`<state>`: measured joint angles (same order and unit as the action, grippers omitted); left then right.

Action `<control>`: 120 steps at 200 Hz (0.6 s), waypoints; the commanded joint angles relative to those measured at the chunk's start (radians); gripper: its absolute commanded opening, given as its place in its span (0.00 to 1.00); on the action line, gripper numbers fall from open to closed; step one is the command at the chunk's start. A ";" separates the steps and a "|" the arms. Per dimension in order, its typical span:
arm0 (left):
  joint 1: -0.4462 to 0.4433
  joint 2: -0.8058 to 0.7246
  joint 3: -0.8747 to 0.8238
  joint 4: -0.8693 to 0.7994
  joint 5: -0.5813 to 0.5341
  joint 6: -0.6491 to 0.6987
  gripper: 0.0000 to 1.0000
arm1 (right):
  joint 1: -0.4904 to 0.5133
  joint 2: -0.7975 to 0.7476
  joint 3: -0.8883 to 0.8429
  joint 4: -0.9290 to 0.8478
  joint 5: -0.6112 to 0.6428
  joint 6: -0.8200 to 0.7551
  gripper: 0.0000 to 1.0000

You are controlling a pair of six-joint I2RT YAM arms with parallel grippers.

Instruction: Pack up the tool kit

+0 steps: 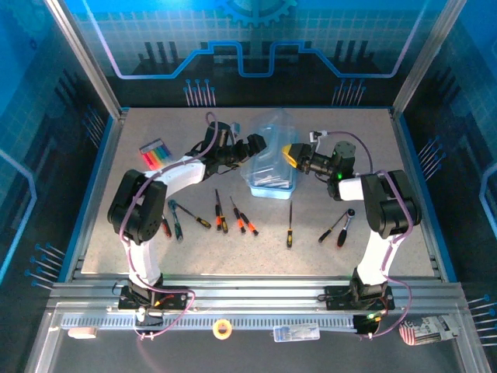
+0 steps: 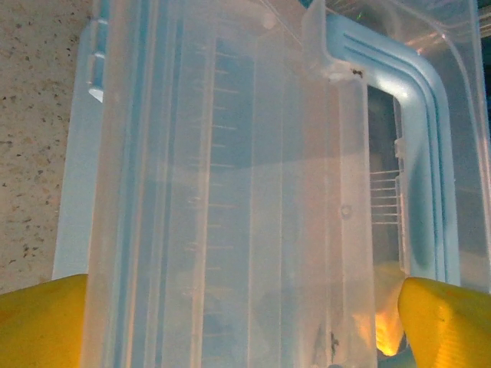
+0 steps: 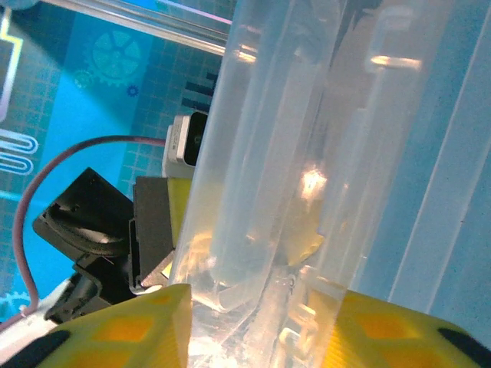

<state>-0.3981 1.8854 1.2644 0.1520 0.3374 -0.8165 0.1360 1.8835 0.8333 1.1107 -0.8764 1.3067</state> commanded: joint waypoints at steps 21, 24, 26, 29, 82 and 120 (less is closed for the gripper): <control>0.013 -0.089 0.039 -0.070 0.030 0.084 0.99 | -0.006 0.019 0.026 0.014 -0.016 0.017 0.33; 0.014 -0.092 0.037 -0.075 0.027 0.091 1.00 | -0.006 0.019 0.029 0.013 -0.016 0.018 0.33; 0.016 -0.093 0.036 -0.079 0.026 0.094 0.99 | -0.006 0.019 0.032 0.012 -0.016 0.019 0.33; 0.018 -0.097 0.035 -0.084 0.024 0.097 0.99 | -0.007 0.019 0.034 0.010 -0.016 0.020 0.33; 0.073 -0.141 0.005 -0.144 -0.005 0.123 0.99 | 0.003 -0.034 0.122 -0.202 -0.021 -0.099 0.28; 0.121 -0.141 0.033 -0.327 -0.114 0.170 0.99 | 0.038 -0.085 0.205 -0.497 0.002 -0.279 0.29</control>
<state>-0.3107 1.7618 1.2671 -0.0284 0.2981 -0.7017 0.1436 1.8553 0.9691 0.8284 -0.8955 1.1873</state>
